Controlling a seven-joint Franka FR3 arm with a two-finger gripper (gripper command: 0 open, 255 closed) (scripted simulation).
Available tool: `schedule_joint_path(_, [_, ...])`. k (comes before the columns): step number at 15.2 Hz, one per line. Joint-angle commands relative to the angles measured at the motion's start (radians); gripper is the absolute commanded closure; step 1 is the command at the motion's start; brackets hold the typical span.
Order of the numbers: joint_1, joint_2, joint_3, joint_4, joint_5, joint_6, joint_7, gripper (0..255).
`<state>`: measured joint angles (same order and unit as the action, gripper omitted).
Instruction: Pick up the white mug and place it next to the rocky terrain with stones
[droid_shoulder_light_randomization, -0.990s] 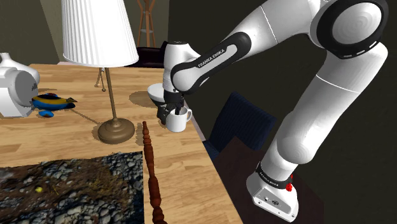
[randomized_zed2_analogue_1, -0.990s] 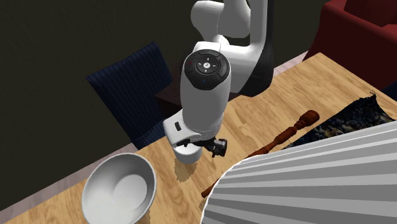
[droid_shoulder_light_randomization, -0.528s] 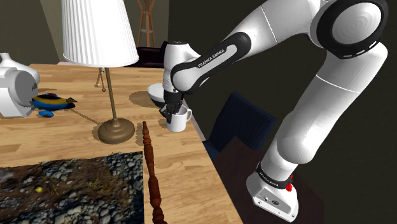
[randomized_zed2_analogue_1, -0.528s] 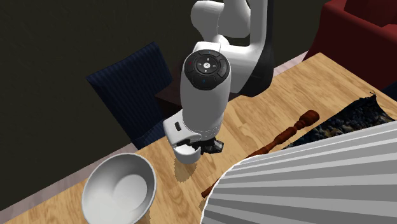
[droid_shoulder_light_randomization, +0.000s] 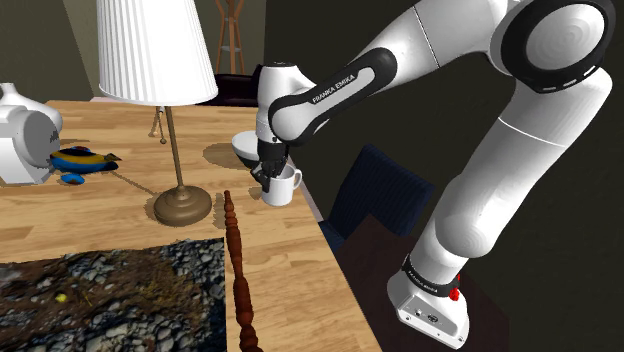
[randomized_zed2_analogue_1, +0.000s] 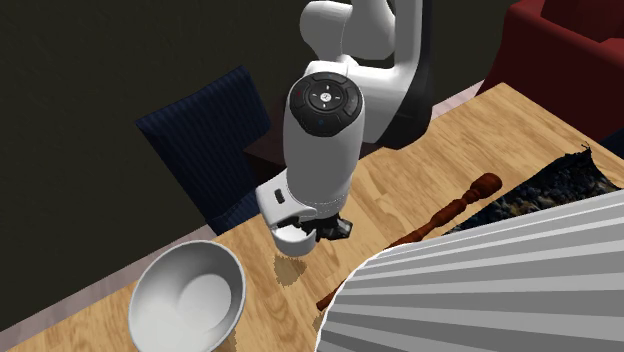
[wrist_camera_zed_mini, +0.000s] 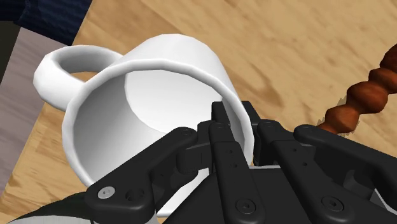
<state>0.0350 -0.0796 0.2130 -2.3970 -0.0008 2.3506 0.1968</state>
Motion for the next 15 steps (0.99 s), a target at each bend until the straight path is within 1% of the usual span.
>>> schedule_joint_path(1, [0.000, -0.014, -0.001, 0.011, 0.004, -0.025, -0.004, 255])
schedule_joint_path(15, [0.002, -0.111, -0.009, 0.112, 0.026, -0.221, -0.024, 255])
